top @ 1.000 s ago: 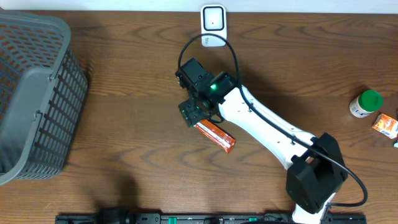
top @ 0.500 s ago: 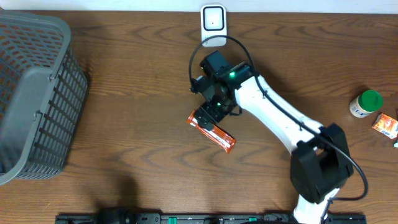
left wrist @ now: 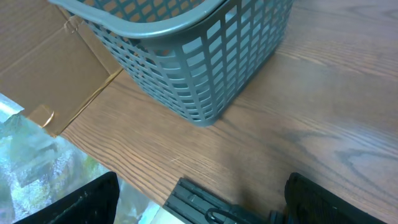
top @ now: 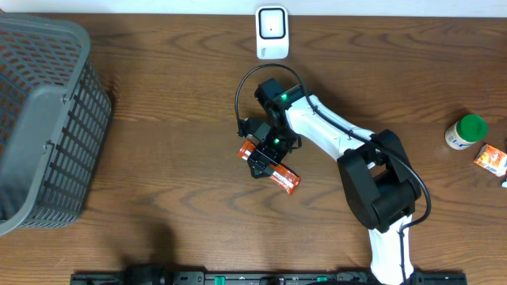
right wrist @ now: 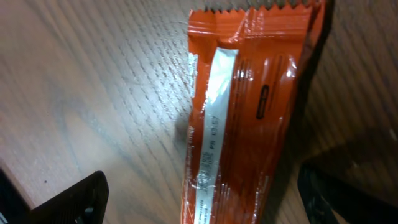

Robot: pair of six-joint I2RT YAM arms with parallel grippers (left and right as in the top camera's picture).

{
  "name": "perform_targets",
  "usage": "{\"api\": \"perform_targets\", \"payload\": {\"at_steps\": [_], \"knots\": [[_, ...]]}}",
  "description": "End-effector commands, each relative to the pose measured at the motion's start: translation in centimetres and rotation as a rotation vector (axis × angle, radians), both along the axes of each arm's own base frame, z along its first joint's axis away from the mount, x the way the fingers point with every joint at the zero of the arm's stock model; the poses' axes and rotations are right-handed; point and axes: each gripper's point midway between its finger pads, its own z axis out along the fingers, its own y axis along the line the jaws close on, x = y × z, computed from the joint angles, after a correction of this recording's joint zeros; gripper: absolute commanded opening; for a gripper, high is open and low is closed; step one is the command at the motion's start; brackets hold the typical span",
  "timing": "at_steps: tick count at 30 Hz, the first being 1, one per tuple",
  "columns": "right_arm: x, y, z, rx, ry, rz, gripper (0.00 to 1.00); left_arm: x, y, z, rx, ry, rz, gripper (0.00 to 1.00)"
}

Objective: Scan the item barcode

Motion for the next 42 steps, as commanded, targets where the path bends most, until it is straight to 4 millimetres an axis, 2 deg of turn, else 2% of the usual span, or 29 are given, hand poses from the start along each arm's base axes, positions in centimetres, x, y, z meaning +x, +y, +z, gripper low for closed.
{"api": "perform_targets", "payload": {"at_steps": [1,7,15,19,21,23,24,26,29,38,42], "knots": [[-0.6,0.5,-0.7,0.033,0.030,0.027,0.92,-1.2,0.0,-1.4,-0.004,0.066,0.010,0.85],[-0.8,0.7,-2.0,0.024,0.048,0.031,0.80,-1.2,0.0,-1.4,-0.004,0.067,0.010,0.86],[-1.8,-0.9,-6.9,-0.088,0.129,0.013,0.59,-1.2,0.0,-1.4,-0.004,0.067,0.010,0.86],[-1.5,-0.8,-7.6,-0.088,0.121,0.010,0.37,-1.2,0.0,-1.4,-0.004,0.067,0.010,0.86],[-1.4,-0.7,-7.3,-0.084,0.114,0.010,0.30,-1.2,0.0,-1.4,-0.004,0.067,0.010,0.86],[-1.2,-0.8,-7.4,-0.095,0.106,0.011,0.32,-1.2,0.0,-1.4,-0.004,0.067,0.010,0.86],[-1.2,-1.1,-7.5,-0.108,0.103,0.013,0.37,-1.2,0.0,-1.4,-0.004,0.066,0.010,0.86],[-1.2,-1.7,-7.7,-0.142,0.094,0.017,0.61,-1.2,0.0,-1.4,-0.004,0.066,0.010,0.86],[-1.2,-2.3,-7.8,-0.183,0.081,0.022,0.69,-1.2,0.0,-1.4,-0.004,0.066,0.010,0.86],[-1.0,-4.5,-8.8,-0.404,-0.023,0.015,0.69,-1.2,0.0,-1.4,-0.004,0.066,0.010,0.86],[-1.5,-4.9,-9.9,-0.434,-0.047,0.024,0.62,-1.2,0.0,-1.4,-0.004,0.067,0.010,0.86]]}}
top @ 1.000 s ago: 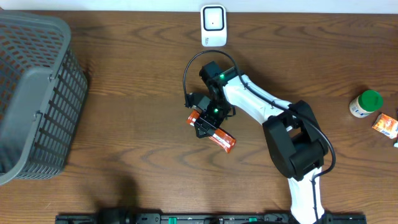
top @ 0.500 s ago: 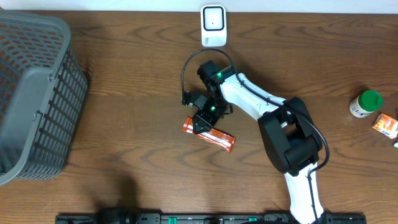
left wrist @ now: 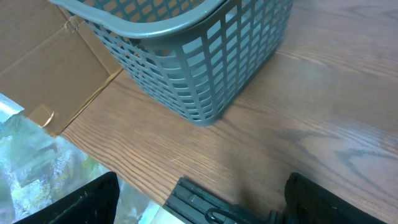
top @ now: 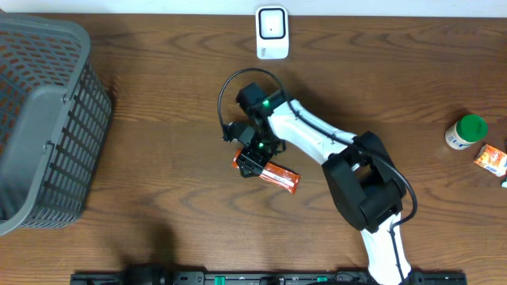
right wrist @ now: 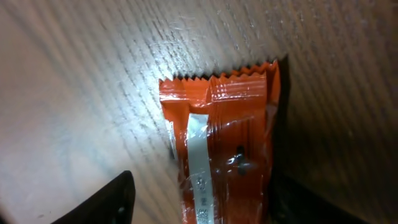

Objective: Scan the item barcode

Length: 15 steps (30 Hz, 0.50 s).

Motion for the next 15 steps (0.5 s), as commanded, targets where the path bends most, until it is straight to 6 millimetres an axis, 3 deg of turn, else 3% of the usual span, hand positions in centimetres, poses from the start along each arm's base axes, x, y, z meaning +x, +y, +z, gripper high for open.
{"api": "perform_targets", "payload": {"at_steps": [1,3,8,12,15], "knots": [[-1.6,-7.7,-8.4,-0.378,0.005,-0.013,0.57,-1.2,0.0,-1.4,-0.004,0.067,0.010,0.86],[-2.1,-8.0,-9.0,-0.382,0.011,-0.012,0.44,-1.2,0.0,-1.4,-0.004,0.066,0.010,0.86],[-2.5,-8.8,-9.8,-0.380,0.020,-0.025,0.25,-1.2,0.0,-1.4,-0.004,0.067,0.010,0.86],[-2.5,-8.3,-9.8,-0.330,0.052,-0.048,0.05,-1.2,0.0,-1.4,-0.004,0.066,0.010,0.86],[-2.5,-8.2,-9.8,-0.323,0.051,-0.051,0.01,-1.2,0.0,-1.4,-0.004,0.066,0.010,0.86]]}}
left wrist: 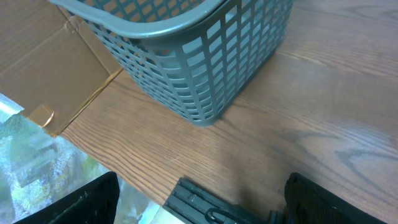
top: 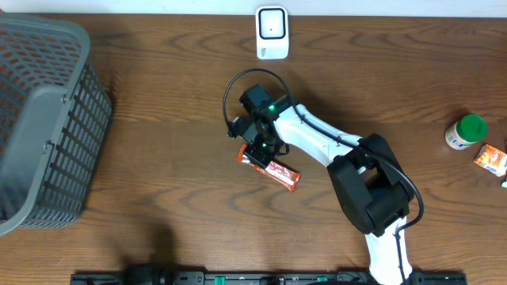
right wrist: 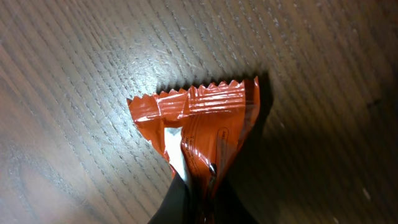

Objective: Scan the item barcode
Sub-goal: 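Lift the chocolate bar toward the white scanner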

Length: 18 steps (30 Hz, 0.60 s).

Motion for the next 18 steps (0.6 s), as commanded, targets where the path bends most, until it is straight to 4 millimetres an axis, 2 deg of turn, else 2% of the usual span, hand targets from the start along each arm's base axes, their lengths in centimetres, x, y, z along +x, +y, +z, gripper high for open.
{"api": "perform_targets", "payload": {"at_steps": [1,4,6,11,13,18], "knots": [[-3.9,-7.0,-9.0,-0.316,0.133,-0.019,0.01,-1.2,0.0,-1.4,-0.004,0.067,0.010,0.86],[-2.2,-6.2,-8.1,-0.320,0.097,-0.112,0.01,-1.2,0.0,-1.4,-0.004,0.067,0.010,0.86],[-0.8,-5.4,-6.8,-0.313,0.082,-0.197,0.01,-1.2,0.0,-1.4,-0.004,0.067,0.010,0.86],[3.2,-2.9,-1.5,-0.263,0.042,-0.464,0.01,-1.2,0.0,-1.4,-0.004,0.067,0.010,0.86],[4.7,-1.8,1.5,-0.209,0.043,-0.625,0.01,-1.2,0.0,-1.4,-0.004,0.067,0.010,0.86],[6.1,1.5,7.8,0.047,0.162,-0.814,0.01,-1.2,0.0,-1.4,-0.004,0.067,0.010,0.86]]}}
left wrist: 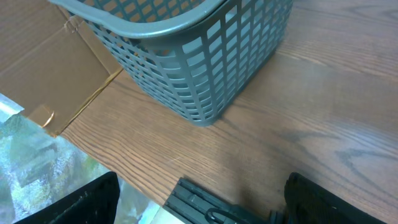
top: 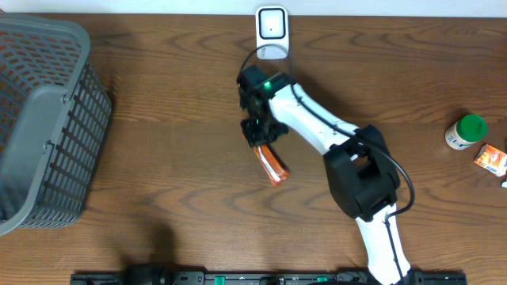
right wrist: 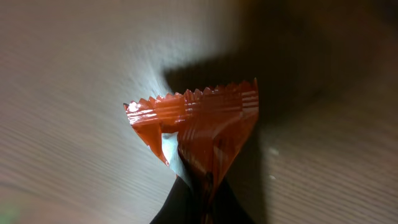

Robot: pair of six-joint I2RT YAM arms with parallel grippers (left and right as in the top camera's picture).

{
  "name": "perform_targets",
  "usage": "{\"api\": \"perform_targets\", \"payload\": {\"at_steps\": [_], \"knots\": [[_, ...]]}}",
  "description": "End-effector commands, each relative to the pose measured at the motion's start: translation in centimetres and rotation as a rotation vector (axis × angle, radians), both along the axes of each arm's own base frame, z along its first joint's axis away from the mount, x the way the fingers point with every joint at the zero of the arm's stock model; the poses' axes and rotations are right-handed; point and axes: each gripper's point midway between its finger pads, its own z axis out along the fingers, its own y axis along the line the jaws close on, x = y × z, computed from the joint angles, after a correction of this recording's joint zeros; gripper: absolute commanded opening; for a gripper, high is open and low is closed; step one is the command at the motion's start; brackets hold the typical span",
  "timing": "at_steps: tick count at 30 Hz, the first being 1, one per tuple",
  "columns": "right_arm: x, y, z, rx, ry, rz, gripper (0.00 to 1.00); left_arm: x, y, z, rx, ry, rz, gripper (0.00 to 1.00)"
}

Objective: Scan the item barcode
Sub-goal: 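Lift the chocolate bar toward the white scanner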

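Observation:
An orange snack bar wrapper (top: 273, 165) hangs by one end from my right gripper (top: 258, 131), which is shut on it near the table's middle. In the right wrist view the wrapper's crimped end (right wrist: 193, 127) fans out above the closed fingers (right wrist: 180, 208), with blurred wood below it. The white barcode scanner (top: 271, 32) stands at the far edge, a short way beyond the gripper. My left gripper (left wrist: 199, 208) stands open at the table's near left edge, its fingers (left wrist: 87, 202) wide apart with nothing between them.
A grey mesh basket (top: 43, 119) stands at the left, and its wall (left wrist: 205, 56) fills the left wrist view. A green-capped bottle (top: 465, 131) and a small orange packet (top: 493, 160) sit at the far right. A black rail (top: 253, 278) runs along the front edge.
My right gripper, still shut on the wrapper's end, has moved toward the scanner. The bar has swung from slanting to the right to pointing more toward the front, and looks lifted off the wood.
My right gripper was open over the bar lying on the table. Then it was open at the bar's left end. Then it was shut on that end. Now it holds the bar closer to the scanner. The left arm has stayed still.

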Motion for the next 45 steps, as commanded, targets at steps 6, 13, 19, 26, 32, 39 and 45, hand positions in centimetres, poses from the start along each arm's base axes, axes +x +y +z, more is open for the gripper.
{"api": "perform_targets", "payload": {"at_steps": [6,13,19,26,32,39,45], "knots": [[2.8,0.6,10.2,0.260,0.034,-0.527,0.01,-1.2,0.0,-1.4,-0.004,0.067,0.010,0.86],[1.9,-0.2,15.8,0.347,0.046,-0.671,0.01,-1.2,0.0,-1.4,-0.004,0.067,0.010,0.86],[-0.5,-1.5,20.0,0.376,0.037,-0.699,0.01,-1.2,0.0,-1.4,-0.004,0.067,0.010,0.85],[-1.8,-2.2,22.4,0.400,-0.017,-0.619,0.01,-1.2,0.0,-1.4,-0.004,0.066,0.010,0.86],[-2.5,-1.9,22.4,0.408,0.010,-0.586,0.01,-1.2,0.0,-1.4,-0.004,0.067,0.010,0.86],[-1.7,-2.3,22.3,0.381,-0.104,-0.457,0.02,-1.2,0.0,-1.4,-0.004,0.066,0.010,0.86],[2.2,-4.4,22.4,0.074,-0.558,-0.113,0.02,-1.2,0.0,-1.4,-0.004,0.066,0.010,0.86]]}}
